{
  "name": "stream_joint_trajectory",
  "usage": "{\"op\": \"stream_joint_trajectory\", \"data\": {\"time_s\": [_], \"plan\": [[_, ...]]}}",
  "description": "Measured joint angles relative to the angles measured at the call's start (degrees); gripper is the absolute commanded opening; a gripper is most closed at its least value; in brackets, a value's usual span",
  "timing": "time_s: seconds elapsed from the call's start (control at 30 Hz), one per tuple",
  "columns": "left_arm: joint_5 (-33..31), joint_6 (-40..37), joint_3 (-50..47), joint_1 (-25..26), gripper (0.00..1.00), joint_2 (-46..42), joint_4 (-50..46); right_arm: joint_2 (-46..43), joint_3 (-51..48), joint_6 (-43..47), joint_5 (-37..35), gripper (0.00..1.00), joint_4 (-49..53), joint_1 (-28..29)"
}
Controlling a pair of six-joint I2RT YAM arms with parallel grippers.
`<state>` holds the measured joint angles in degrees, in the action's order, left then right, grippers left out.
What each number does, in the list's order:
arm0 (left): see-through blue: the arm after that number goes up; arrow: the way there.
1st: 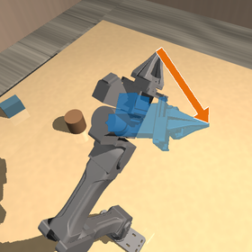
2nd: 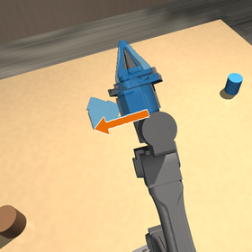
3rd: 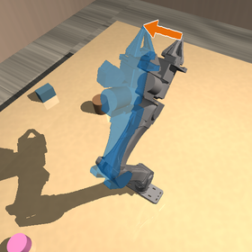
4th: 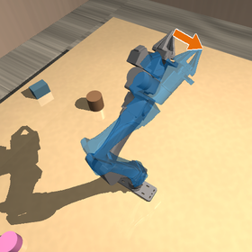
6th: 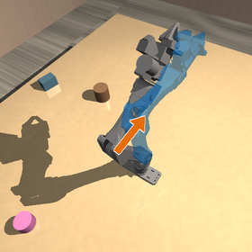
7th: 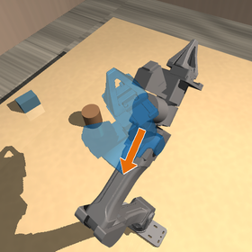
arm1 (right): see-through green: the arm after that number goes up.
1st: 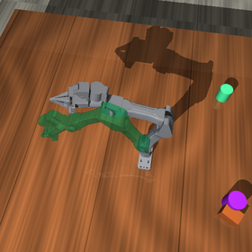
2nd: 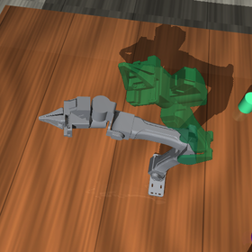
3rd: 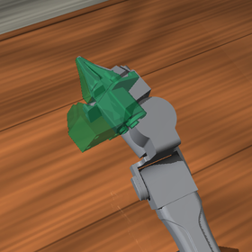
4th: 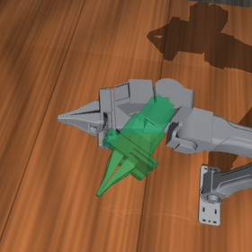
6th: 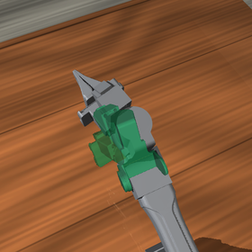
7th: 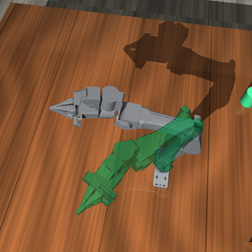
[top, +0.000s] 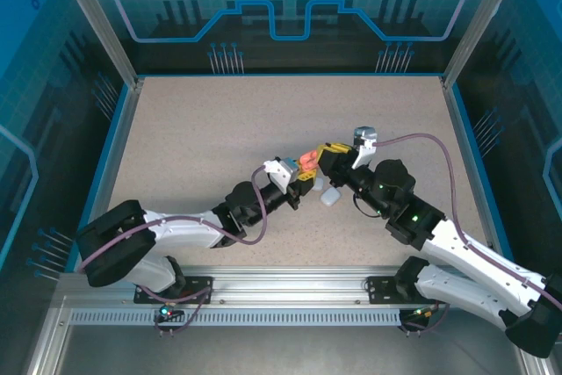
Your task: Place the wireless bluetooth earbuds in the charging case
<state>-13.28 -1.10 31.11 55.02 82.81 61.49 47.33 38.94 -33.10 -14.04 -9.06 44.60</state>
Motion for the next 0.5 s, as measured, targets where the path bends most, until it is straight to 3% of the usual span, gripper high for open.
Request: {"op": "stream_joint_trajectory", "data": {"time_s": [0.5], "plan": [[-3.9,-0.3,3.3,0.8,0.0,4.6,3.6,4.2,-0.4,-0.6,-0.5,0.25,-2.2,2.0]]}}
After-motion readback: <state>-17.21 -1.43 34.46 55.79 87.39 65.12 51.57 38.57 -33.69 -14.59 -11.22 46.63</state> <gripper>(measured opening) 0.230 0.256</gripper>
